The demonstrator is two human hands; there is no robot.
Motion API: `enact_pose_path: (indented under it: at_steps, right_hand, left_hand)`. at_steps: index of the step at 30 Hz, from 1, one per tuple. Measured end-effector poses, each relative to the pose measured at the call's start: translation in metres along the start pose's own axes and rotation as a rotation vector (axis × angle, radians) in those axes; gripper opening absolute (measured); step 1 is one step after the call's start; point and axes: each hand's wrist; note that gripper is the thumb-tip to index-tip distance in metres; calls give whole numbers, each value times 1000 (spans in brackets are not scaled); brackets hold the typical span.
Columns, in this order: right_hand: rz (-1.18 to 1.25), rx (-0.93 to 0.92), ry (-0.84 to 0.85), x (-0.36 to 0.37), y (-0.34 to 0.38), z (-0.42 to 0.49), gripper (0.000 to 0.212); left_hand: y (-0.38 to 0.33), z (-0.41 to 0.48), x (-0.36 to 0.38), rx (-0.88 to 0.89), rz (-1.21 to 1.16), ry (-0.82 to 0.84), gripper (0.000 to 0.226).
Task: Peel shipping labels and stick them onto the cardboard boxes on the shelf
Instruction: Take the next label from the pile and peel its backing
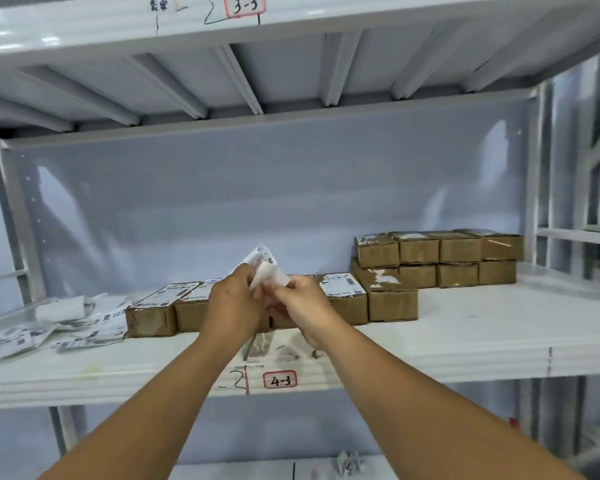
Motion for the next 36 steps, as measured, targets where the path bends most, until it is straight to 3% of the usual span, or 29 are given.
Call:
enact_pose_path:
  at_steps: [8,14,18,21,26,31,36]
  right_hand:
    - [-76,53,-295,-32,-2,-7,24]
    - [-27,58,-418,-45,9,-11,28]
    - [-83,109,-522,-47,12,-6,33]
    - [-128,165,-635,-51,13,2,24]
    - [-188,149,-757,-54,15,14,13]
    - [-91,127,-873,-37,24,23,20]
    - [-113,65,-693,10,25,37,28]
  left_hand:
    - [-10,9,9,-194,-339,-28,22]
    - [-5,10,-1,-292,-927,-96,3]
    - [11,12,-10,-353,-1092,-137,8]
    - [22,11,-19,-402,-1200,-210,10]
    - [41,5,-37,-399,-1311,-328,33]
    - [65,2,-50,-368,-1319,-363,33]
    - [92,-1,-66,-338,-1164,-406,33]
Point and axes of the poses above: each hand's wrist, its own z-axis towards the middle knuckle, its own x-axis out of the palm, y = z × x, and after that the axes turned 13 degrees about y, right-handed
